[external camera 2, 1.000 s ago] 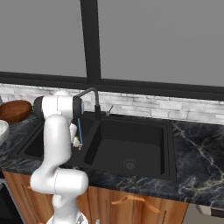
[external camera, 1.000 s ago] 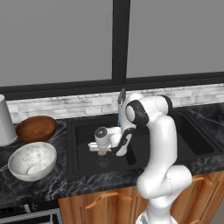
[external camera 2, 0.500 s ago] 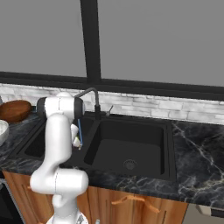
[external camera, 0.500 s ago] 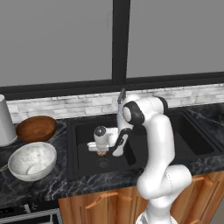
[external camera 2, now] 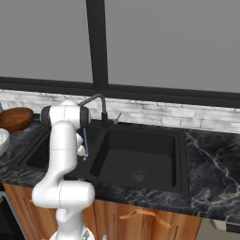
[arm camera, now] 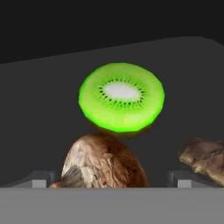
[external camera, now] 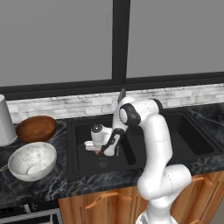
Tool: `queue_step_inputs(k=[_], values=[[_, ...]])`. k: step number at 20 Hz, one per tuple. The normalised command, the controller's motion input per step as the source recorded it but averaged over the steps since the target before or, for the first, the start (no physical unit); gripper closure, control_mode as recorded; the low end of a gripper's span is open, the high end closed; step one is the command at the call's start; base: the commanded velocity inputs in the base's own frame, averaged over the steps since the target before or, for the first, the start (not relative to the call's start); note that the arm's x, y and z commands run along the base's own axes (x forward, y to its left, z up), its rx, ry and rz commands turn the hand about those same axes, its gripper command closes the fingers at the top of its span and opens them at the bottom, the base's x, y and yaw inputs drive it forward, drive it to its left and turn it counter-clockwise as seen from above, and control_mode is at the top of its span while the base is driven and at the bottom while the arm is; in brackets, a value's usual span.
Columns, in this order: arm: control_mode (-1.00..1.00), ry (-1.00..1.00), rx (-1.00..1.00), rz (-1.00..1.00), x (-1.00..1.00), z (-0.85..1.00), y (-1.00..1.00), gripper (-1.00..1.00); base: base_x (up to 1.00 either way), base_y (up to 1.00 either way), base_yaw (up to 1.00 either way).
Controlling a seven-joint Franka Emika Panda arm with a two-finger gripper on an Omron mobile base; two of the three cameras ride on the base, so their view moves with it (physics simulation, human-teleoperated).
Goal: Pick the mushrooms from the sink and place them in one bowl. Place the kiwi in the other bowl. Then turn off the sink faucet.
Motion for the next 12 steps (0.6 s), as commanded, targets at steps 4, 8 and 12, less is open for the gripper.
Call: queue_step_inputs(k=[4,8,12], values=[[-1.00,0.06,0.00,0.00,0.15,-0.22,0.17,1.00,0.00,0.00,0.00],[-1.00,0.01,0.00,0.00,0.09,-0.16,0.15,1.00,0.00,0.00,0.00],[-1.00,-0.01,0.00,0.00,-0.08,-0.05,0.03,1.00,0.00,0.00,0.00]])
